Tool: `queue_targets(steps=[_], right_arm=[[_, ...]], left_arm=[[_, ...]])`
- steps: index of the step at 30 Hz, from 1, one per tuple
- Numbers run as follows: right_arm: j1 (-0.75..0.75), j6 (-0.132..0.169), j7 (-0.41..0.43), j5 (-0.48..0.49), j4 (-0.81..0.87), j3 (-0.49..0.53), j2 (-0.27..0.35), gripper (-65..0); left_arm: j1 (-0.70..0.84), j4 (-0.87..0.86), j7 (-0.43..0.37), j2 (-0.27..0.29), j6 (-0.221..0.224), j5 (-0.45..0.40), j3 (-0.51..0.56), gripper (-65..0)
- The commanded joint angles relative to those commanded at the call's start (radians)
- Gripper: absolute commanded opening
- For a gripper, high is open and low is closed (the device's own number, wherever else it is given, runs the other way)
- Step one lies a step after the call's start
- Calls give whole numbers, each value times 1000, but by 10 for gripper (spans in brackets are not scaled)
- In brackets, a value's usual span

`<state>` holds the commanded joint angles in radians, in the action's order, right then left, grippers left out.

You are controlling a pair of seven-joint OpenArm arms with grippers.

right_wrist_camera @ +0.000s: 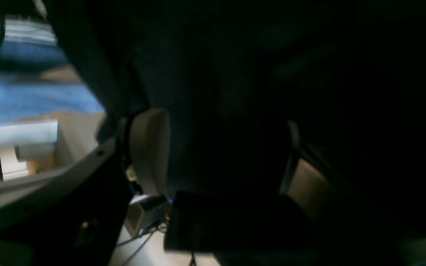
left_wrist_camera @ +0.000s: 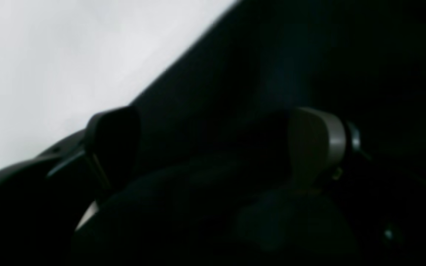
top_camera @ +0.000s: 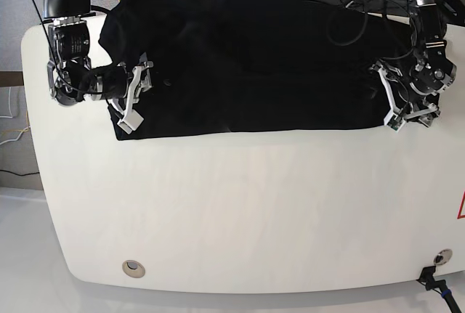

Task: Fold the T-shirt properly
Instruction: 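Grasp the folded shirt edges with both grippers and pull them straight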

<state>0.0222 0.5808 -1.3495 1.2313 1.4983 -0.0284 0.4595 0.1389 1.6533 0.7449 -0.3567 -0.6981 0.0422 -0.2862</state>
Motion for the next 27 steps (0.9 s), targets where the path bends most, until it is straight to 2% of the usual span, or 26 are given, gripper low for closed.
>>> queue_targets(steps=[4, 8, 10, 12, 14, 16, 17, 18, 21, 24, 25, 27], right_arm=[[-66, 0, 0, -5, 0, 0, -31, -282], [-118, 2, 0, -86, 0, 2, -61, -283], [-123, 6, 0, -155, 0, 2, -71, -285], [-132, 8, 0, -212, 0, 2, -86, -328], [-130, 8, 0, -261, 0, 2, -94, -429], [-129, 8, 12, -304, 0, 0, -104, -565], [-127, 8, 28, -319, 0, 0, -106, -634], [-127, 8, 46, -341, 0, 2, -104, -650], [-101, 8, 68, -440, -6, 3, -107, -650], [-52, 11, 86, -523, -83, 3, -106, -650], [-32, 29, 107, -548, -114, 3, -104, -650], [8, 86, 137, -609, -176, 3, -103, -650]], left_arm=[[29, 0, -2, 0, 0, 0, 0, -56], [51, -5, -2, 0, 0, 0, 0, -82], [52, -9, 0, 0, 0, -6, 0, -158], [58, -34, 2, -2, 0, -8, 0, -283], [60, -69, -2, -3, 0, -8, 0, -426], [60, -89, -3, -5, 0, -8, 0, -564], [60, -91, -3, -5, 0, -9, 0, -611], [60, -94, -3, -5, 0, -9, 0, -638], [51, -126, -3, -5, 0, -9, 0, -650], [21, -167, -3, -6, 0, -9, 0, -650], [14, -178, -3, -8, 0, -9, 0, -650], [2, -195, -3, -21, 0, -9, 0, -650]])
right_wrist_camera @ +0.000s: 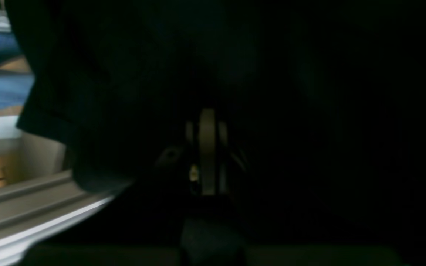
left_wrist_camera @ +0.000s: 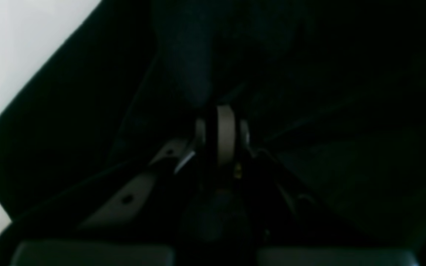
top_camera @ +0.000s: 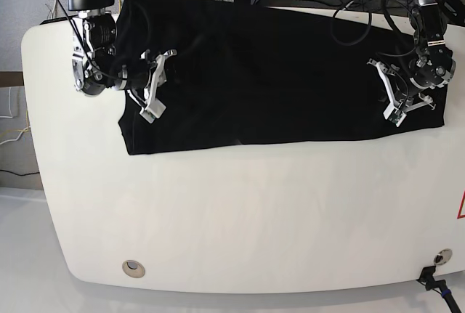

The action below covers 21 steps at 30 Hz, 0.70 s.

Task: Fold the T-shirt properly
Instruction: 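Grasp the folded shirt edges with both grippers and pull them straight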

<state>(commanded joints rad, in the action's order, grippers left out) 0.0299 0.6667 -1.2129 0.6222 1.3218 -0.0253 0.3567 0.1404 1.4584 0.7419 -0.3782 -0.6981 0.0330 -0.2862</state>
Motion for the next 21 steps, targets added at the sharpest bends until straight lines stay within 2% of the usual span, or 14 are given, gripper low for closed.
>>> queue_targets(steps=[1, 2, 5, 7, 9, 15, 19, 21], right_arm=[[28, 26, 8, -37, -38, 0, 0, -650], [52, 31, 18, -74, -75, 0, -2, -650], [107, 31, 103, -184, -157, 0, -9, -650], [149, 31, 129, -235, -222, 0, -11, -650], [176, 31, 130, -242, -270, 0, -11, -650], [176, 31, 132, -239, -276, 0, -11, -650], [150, 31, 132, -239, -276, -6, -26, -650], [149, 31, 132, -239, -276, -6, -29, -650]], left_arm=[[0, -9, -2, -5, 0, 0, 2, -650], [-6, -14, -3, -5, 0, 0, 2, -650], [-29, -23, -32, -5, 0, -3, 2, -650], [-60, -32, -48, -3, 0, -31, 3, -650], [-107, -68, -49, 0, 0, -66, 32, -650], [-224, -164, -51, 0, 0, -71, 109, -650], [-236, -137, -51, -3, 0, -69, 101, -650], [-232, -72, -48, -3, 0, -69, 58, -650]])
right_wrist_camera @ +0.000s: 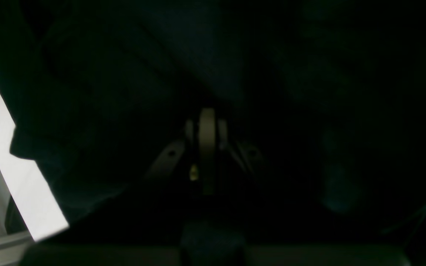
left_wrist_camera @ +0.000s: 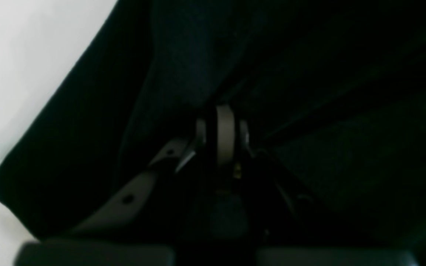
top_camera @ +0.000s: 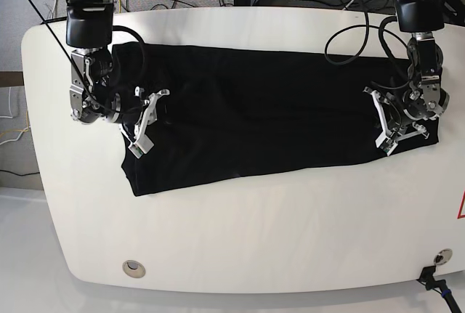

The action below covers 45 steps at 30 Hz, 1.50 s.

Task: Fold the T-shirt properly
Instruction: 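Grasp the folded shirt edges with both grippers and pull them straight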

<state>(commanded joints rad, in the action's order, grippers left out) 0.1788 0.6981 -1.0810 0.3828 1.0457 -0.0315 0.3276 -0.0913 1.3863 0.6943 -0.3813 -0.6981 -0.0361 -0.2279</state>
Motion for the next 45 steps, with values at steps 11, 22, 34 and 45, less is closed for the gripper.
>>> queue_targets(steps=[11, 22, 34, 45], right_arm=[[2, 0, 6, 0, 0, 0, -3, -650], [2, 0, 6, 0, 0, 0, -32, -650], [2, 0, 6, 0, 2, 0, -32, -650], [2, 0, 6, 0, 2, 0, -32, -650]], left_arm=[[17, 149, 132, -64, 0, -2, -181, -650], [32, 78, 127, -58, 0, 0, -81, -650], [258, 279, 126, -130, 0, 2, -293, -650], [229, 169, 129, -92, 0, 235, -364, -286]])
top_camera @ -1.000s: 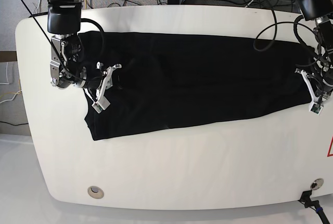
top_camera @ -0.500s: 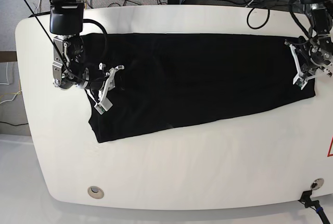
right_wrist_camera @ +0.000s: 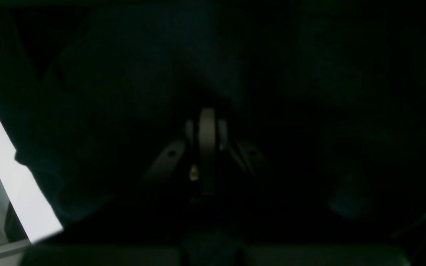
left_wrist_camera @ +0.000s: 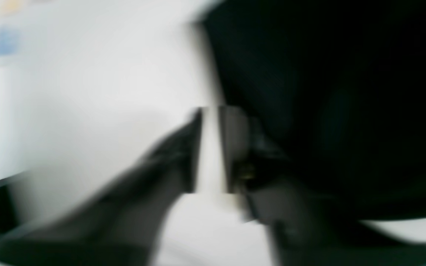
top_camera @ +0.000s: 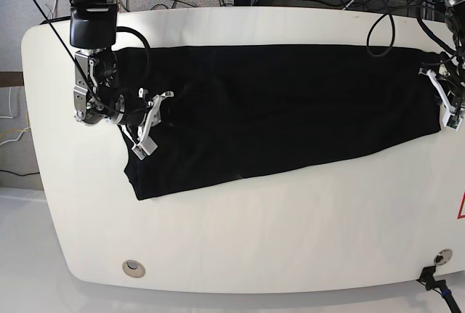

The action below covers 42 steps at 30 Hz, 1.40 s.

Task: Fold the T-shirt properly
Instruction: 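Grasp the folded shirt edges with both grippers and pull them straight, then fold the shirt end near the left gripper inward with the left gripper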

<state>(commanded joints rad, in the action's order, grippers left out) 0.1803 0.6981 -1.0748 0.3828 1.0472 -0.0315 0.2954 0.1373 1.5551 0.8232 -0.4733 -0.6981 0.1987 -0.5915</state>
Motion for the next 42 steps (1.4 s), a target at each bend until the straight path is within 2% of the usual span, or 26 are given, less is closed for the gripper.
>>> queue_targets(steps=[2, 4, 7, 9, 12, 20, 26, 28, 30, 33, 37, 39, 42], right_arm=[[0, 0, 0, 0, 0, 0, 0, -650], [0, 0, 0, 0, 0, 0, 0, -650], [0, 0, 0, 0, 0, 0, 0, -650], [0, 0, 0, 0, 0, 0, 0, -650], [0, 0, 0, 0, 0, 0, 0, -650], [0, 0, 0, 0, 0, 0, 0, -650], [0, 0, 0, 0, 0, 0, 0, -650], [0, 0, 0, 0, 0, 0, 0, -650], [0, 0, 0, 0, 0, 0, 0, -650], [0, 0, 0, 0, 0, -2, 0, -650], [0, 0, 0, 0, 0, -2, 0, -650], [0, 0, 0, 0, 0, -2, 0, -650], [0, 0, 0, 0, 0, -2, 0, -650]], left_arm=[[6, -28, 2, 2, 0, 71, -28, -129], [8, -72, 2, -2, 0, 132, -54, -50], [6, -143, 2, -17, 0, 213, -91, -49], [5, -199, 2, -43, 0, 262, -95, -49], [3, -284, 2, -51, 0, 324, -91, -49], [-6, -345, -3, -51, 0, 333, -8, -49], [-57, -430, -3, -26, 0, 328, 38, -53], [-57, -428, -3, -26, 0, 331, 63, -90], [-57, -427, -3, -23, 0, 331, 91, -177], [-57, -427, -3, 3, 0, 331, 109, -369], [-60, -422, -3, 5, 0, 333, 109, -611], [-60, -353, -3, 11, 0, 333, 109, -650], [-54, -207, 2, 58, 0, 334, 109, -642]])
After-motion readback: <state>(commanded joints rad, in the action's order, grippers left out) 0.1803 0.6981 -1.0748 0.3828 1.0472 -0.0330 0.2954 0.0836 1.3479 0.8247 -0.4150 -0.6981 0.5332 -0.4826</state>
